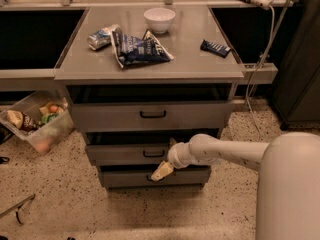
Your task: Open middle drawer
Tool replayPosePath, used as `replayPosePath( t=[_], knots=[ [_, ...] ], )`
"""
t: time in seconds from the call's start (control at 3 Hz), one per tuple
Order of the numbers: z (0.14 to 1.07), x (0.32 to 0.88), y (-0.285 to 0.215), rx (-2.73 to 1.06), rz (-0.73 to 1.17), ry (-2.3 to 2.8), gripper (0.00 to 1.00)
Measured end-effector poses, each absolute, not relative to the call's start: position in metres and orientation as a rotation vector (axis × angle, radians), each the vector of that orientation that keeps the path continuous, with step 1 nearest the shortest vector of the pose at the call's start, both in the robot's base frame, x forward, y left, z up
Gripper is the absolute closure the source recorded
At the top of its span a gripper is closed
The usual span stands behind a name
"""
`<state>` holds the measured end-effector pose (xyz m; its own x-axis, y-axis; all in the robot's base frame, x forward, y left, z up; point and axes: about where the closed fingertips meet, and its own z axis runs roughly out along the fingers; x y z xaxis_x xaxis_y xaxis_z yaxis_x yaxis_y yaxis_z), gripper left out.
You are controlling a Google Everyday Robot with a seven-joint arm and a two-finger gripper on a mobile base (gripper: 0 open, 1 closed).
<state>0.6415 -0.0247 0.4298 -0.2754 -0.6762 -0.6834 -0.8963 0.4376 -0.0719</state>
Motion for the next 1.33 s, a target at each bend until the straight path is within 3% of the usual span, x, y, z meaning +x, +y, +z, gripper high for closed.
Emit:
replayPosePath(
  t=[1.33],
  knots=[
    [0.477,0.666,-0.018,-1.311,0.286,1.916,0.0]
  ],
)
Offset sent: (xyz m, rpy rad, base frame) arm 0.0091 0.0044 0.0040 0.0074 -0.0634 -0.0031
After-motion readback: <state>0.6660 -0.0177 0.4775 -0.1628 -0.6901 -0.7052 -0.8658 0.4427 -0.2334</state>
